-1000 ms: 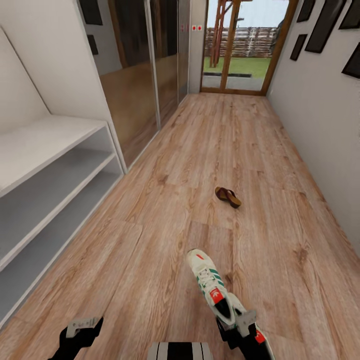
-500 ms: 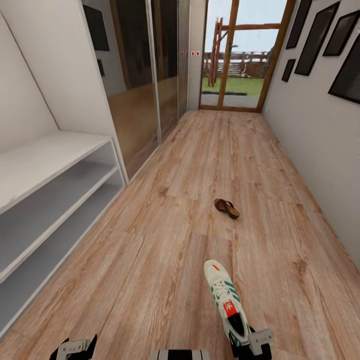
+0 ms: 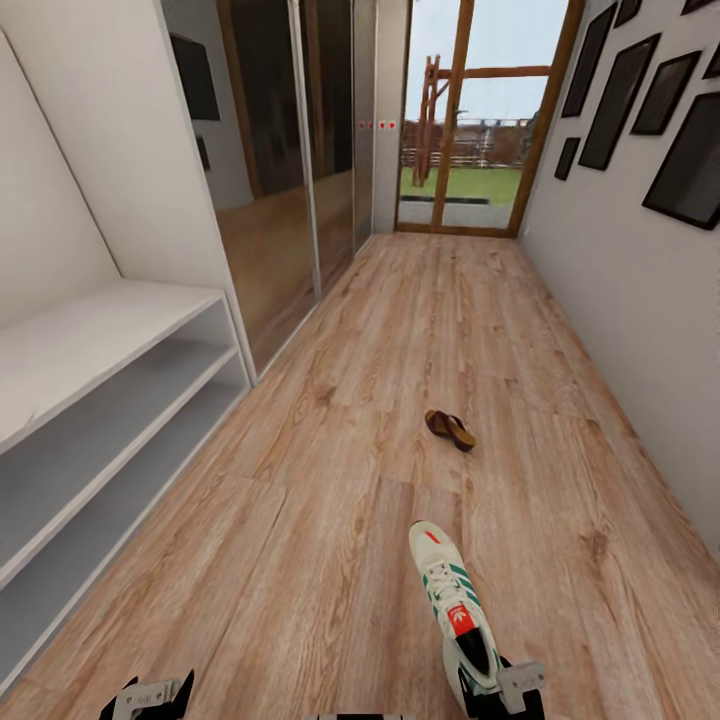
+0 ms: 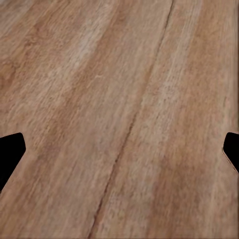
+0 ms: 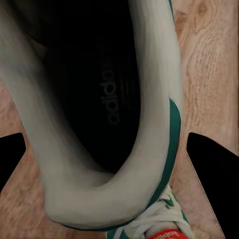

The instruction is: Pick up the two gym shoes and the two sandals from the corridor floor and place them onto the hallstand (shoe rack) in the corridor, making sure they are on the rack and not on the floor. Arrange them so the two gym shoes are next to each other and the two sandals are next to each other.

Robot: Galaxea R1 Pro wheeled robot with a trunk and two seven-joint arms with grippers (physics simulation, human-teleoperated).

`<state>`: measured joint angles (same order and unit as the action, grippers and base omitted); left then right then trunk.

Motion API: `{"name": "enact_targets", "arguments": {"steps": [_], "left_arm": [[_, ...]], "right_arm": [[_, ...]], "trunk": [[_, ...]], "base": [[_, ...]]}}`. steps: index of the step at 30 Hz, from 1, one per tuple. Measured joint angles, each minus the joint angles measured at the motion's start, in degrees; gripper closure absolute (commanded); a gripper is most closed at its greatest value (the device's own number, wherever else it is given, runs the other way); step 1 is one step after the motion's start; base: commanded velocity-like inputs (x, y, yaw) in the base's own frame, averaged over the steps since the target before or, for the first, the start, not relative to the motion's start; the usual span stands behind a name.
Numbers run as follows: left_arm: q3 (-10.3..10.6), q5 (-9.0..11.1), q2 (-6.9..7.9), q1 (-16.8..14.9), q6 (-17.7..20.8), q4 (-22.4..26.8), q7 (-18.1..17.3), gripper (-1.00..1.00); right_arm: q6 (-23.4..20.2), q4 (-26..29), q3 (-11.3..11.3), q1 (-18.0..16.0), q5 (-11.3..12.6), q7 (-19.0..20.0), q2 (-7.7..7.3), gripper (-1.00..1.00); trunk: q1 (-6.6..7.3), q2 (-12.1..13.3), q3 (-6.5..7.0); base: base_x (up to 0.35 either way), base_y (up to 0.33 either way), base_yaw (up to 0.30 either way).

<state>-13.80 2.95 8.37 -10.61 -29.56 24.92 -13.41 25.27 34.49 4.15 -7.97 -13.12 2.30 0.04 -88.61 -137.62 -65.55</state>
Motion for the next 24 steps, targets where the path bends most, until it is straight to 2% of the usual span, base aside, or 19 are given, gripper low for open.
{"name": "enact_targets", "arguments": {"steps": [11, 14, 17, 21, 24], "left_arm": [[0.0, 0.0, 0.0, 0.0, 0.1, 0.0, 0.0, -1.0], [0.0, 0.0, 0.0, 0.0, 0.0, 0.0, -0.1, -1.0], [0.0, 0.0, 0.0, 0.0, 0.0, 0.0, -0.1, -1.0], [0.1, 0.0, -0.01, 0.0, 0.0, -0.1, -0.1, -1.0], [0.1, 0.0, -0.05, 0.0, 0.0, -0.1, -0.1, -1.0]], "right_arm": [[-0.1, 0.2, 0.0, 0.0, 0.0, -0.1, 0.03, 1.0], [-0.1, 0.2, 0.1, 0.0, 0.0, -0.2, 0.06, 1.0], [-0.1, 0.2, 0.3, 0.0, 0.0, -0.3, 0.02, 1.0], [-0.1, 0.2, 2.9, 0.0, 0.1, -0.3, -0.05, 1.0], [-0.2, 0.2, 6.9, 0.0, 0.2, -0.3, -0.09, 1.0]], "trunk": [[2.42, 4.4, 2.36], [3.07, 5.6, 2.9], [3.08, 5.6, 2.9], [3.08, 5.6, 2.9], [3.08, 5.6, 2.9]], "base": [[0.0, 0.0, -0.03], [0.0, 0.0, -0.198], [0.0, 0.0, -0.268], [0.0, 0.0, -0.29], [0.0, 0.0, -0.295]]}}
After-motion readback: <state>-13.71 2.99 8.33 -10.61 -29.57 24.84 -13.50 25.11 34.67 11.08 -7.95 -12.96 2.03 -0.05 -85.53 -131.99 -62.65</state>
